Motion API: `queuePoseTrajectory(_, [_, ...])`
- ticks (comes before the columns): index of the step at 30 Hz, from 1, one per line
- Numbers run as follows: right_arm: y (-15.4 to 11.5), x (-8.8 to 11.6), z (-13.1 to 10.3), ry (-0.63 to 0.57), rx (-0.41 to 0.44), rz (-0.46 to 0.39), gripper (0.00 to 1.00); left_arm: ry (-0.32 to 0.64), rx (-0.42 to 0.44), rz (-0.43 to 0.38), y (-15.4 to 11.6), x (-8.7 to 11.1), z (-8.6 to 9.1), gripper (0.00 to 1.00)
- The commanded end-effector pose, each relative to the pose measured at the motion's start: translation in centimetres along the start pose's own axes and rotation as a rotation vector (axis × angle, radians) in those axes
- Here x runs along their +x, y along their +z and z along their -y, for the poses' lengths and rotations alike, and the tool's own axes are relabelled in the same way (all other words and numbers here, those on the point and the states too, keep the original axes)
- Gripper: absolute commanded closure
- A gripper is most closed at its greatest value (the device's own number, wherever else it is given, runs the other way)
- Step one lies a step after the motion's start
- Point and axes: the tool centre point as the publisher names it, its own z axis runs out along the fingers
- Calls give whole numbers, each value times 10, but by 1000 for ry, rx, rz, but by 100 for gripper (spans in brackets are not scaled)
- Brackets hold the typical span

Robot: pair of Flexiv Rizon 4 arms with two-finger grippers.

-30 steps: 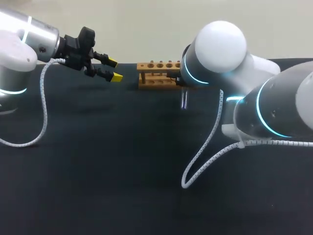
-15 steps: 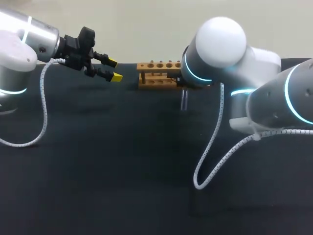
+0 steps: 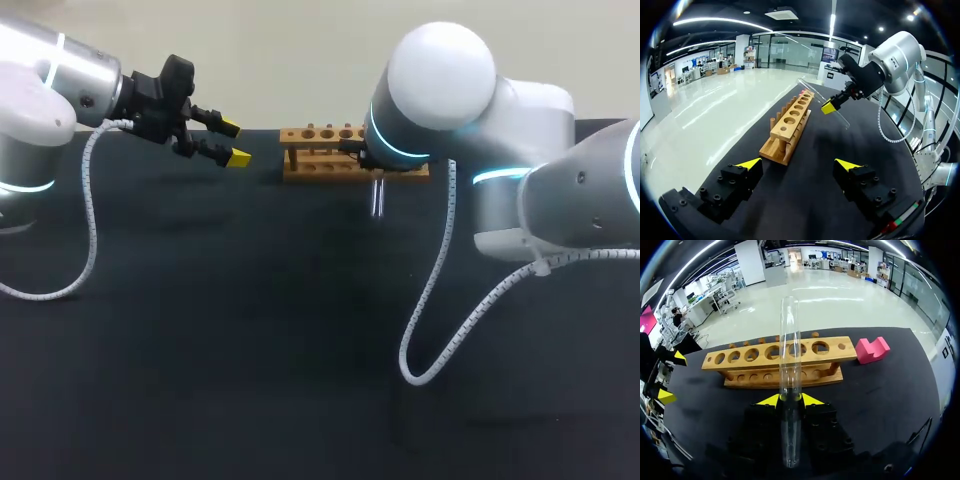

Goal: Grasp the test tube, adjust it, and insert it.

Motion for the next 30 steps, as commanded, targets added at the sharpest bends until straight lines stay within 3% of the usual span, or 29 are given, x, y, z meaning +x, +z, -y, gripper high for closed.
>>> queuePoseTrajectory(1, [-2, -1, 6, -10, 3, 1, 100, 3, -1, 4, 0, 1, 0, 0])
queuePoseTrajectory(19, [13, -8, 12, -50, -6, -36, 100, 3, -1, 4, 0, 1, 0, 0])
queuePoseTrajectory(30, [20, 0, 10, -42, -15, -63, 100, 3, -1, 4, 0, 1, 0, 0])
